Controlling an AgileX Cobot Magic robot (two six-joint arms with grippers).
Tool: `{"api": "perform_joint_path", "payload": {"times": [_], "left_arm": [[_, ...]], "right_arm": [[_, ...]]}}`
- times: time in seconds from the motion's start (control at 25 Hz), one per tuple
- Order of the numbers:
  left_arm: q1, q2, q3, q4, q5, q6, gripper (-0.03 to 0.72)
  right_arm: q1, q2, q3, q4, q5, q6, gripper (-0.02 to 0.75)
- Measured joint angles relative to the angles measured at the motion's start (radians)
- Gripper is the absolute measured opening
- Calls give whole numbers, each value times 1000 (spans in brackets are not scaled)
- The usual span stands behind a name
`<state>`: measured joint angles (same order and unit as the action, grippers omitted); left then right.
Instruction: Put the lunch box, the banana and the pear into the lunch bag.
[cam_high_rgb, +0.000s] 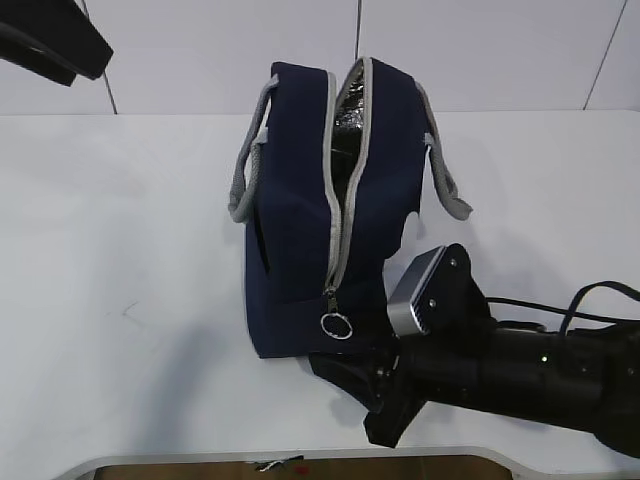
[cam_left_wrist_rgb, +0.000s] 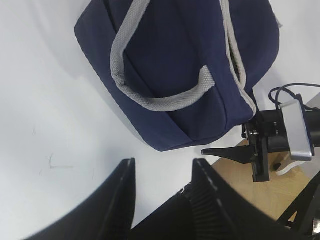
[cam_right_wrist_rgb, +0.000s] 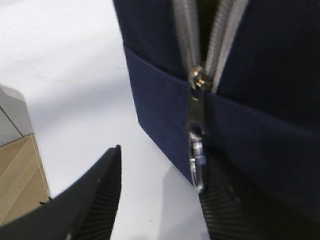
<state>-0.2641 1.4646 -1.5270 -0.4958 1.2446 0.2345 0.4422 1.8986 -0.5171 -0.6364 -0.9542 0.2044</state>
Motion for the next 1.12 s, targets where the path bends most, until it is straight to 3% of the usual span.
{"api": "perform_joint_path", "payload": {"times": [0.72,1.12], "left_arm": [[0,0,0,0,0,0,280],[0,0,0,0,0,0,279]], "right_arm": [[0,0,0,18,0,0,405],[0,0,0,42,0,0,208]]}}
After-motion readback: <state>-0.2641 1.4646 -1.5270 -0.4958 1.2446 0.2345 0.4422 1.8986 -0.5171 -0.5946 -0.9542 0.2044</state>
